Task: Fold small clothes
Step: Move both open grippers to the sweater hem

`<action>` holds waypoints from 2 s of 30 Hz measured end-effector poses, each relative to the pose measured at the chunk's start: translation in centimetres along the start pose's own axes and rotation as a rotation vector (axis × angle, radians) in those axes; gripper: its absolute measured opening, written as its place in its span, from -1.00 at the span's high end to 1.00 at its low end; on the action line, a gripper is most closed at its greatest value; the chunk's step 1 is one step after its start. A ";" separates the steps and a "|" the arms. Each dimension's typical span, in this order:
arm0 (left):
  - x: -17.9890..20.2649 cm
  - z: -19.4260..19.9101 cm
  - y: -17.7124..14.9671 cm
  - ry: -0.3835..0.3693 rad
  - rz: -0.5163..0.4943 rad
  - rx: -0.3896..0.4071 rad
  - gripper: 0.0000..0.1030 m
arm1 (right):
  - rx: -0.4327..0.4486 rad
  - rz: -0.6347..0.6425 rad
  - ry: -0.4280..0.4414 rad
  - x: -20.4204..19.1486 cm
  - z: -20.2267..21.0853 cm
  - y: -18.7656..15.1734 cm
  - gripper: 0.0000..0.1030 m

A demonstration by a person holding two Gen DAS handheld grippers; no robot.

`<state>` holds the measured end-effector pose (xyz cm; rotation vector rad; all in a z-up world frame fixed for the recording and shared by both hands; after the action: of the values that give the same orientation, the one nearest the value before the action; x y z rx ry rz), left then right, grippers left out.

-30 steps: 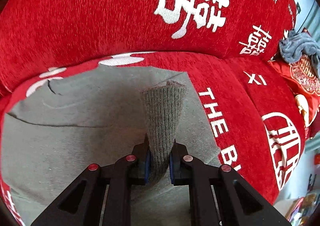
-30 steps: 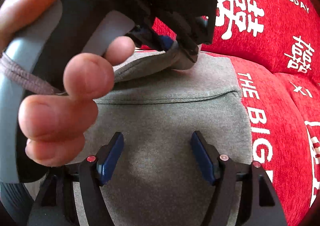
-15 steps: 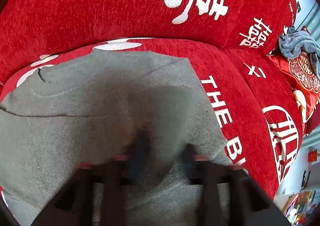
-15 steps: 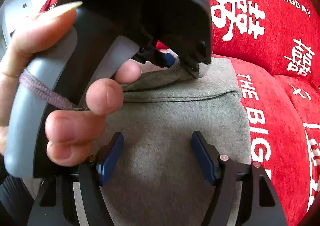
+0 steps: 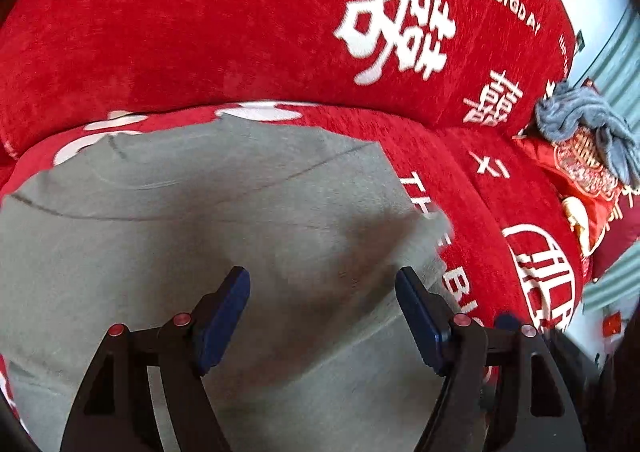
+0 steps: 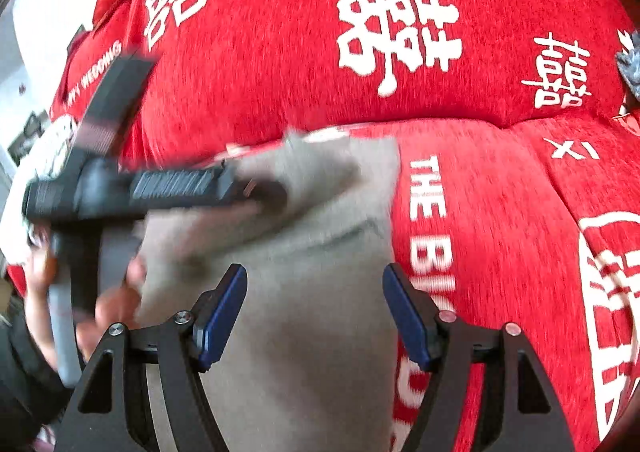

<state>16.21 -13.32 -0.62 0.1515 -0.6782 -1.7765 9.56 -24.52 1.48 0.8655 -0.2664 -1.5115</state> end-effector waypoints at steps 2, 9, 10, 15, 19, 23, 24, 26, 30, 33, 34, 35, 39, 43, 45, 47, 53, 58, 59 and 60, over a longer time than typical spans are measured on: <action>-0.7 0.7 -0.2 -0.001 0.014 0.013 -0.48 | -0.003 -0.011 0.018 -1.2 -0.8 1.5 -0.43; -5.3 3.1 -1.8 0.126 0.030 0.043 -0.48 | -0.117 -0.069 -0.075 -1.3 -6.1 1.6 -0.43; -5.9 3.4 -2.0 0.147 0.029 0.047 -0.48 | -0.105 -0.074 -0.098 -0.9 -6.1 1.4 -0.43; -8.4 4.3 -2.9 0.292 0.011 0.068 -0.48 | -0.097 -0.164 -0.194 1.8 -5.6 0.2 -0.43; -9.3 4.2 -3.5 0.345 0.001 0.068 -0.48 | -0.137 -0.189 -0.153 1.5 -6.5 0.0 0.14; -9.7 4.3 -3.9 0.355 0.002 0.067 -0.48 | -0.152 -0.218 -0.122 1.6 -6.7 0.3 0.66; -9.8 4.3 -4.0 0.358 0.001 0.068 -0.48 | -0.148 -0.205 -0.124 1.4 -6.6 0.3 0.70; -9.9 4.4 -4.1 0.361 -0.002 0.071 -0.48 | -0.133 -0.175 -0.130 0.8 -6.0 0.4 0.75; -10.6 4.7 -4.4 0.367 0.011 0.070 -0.48 | -0.079 -0.137 -0.146 0.2 -4.7 1.3 0.78; -11.4 4.5 -4.9 0.377 0.028 0.059 -0.48 | -0.081 -0.142 -0.182 1.2 -5.1 1.3 0.78; -11.8 4.4 -5.2 0.378 0.042 0.049 -0.48 | -0.092 -0.151 -0.185 1.6 -5.4 1.1 0.78; -12.2 4.3 -5.4 0.376 0.053 0.043 -0.48 | -0.110 -0.165 -0.174 1.8 -5.8 0.8 0.78; -13.5 4.7 -6.2 0.370 0.094 0.038 -0.48 | -0.109 -0.179 -0.166 2.3 -5.4 0.6 0.46; -14.9 5.9 -6.4 0.388 0.113 0.061 -0.48 | 0.003 -0.143 -0.220 1.9 -2.9 1.8 -0.10; -16.2 5.8 -6.7 0.399 0.149 0.044 -0.48 | 0.007 -0.064 -0.222 0.0 -3.1 2.0 -0.13; -17.0 5.4 -6.9 0.399 0.177 0.032 -0.48 | -0.031 0.036 -0.207 -2.6 -4.4 1.4 -0.13; -17.9 5.0 -7.2 0.422 0.139 0.024 -0.48 | -0.155 0.097 -0.245 -3.1 -9.2 -0.8 -0.11; -17.6 5.8 -7.3 0.457 0.138 0.013 -0.48 | -0.135 0.154 -0.259 -4.2 -7.8 -0.8 -0.13; -16.9 6.3 -7.5 0.454 0.127 0.027 -0.48 | -0.121 0.181 -0.228 -5.1 -6.9 -1.4 -0.13; -15.8 6.7 -7.9 0.432 0.114 0.039 -0.48 | -0.115 0.197 -0.209 -5.7 -6.4 -1.9 -0.13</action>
<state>11.68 4.87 -2.90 0.4977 -0.3989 -1.5525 11.78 -16.77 -2.11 0.5736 -0.4019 -1.4182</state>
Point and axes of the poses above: each gripper's, at about its wrist camera, not at the fingertips, and z roughly against the way its jaws point, x to its right, y to its top, the point moved 8 cm from there along -z, roughly the way its jaws point, and after that the axes turned 6 degrees about -z, right-handed, at the moved point
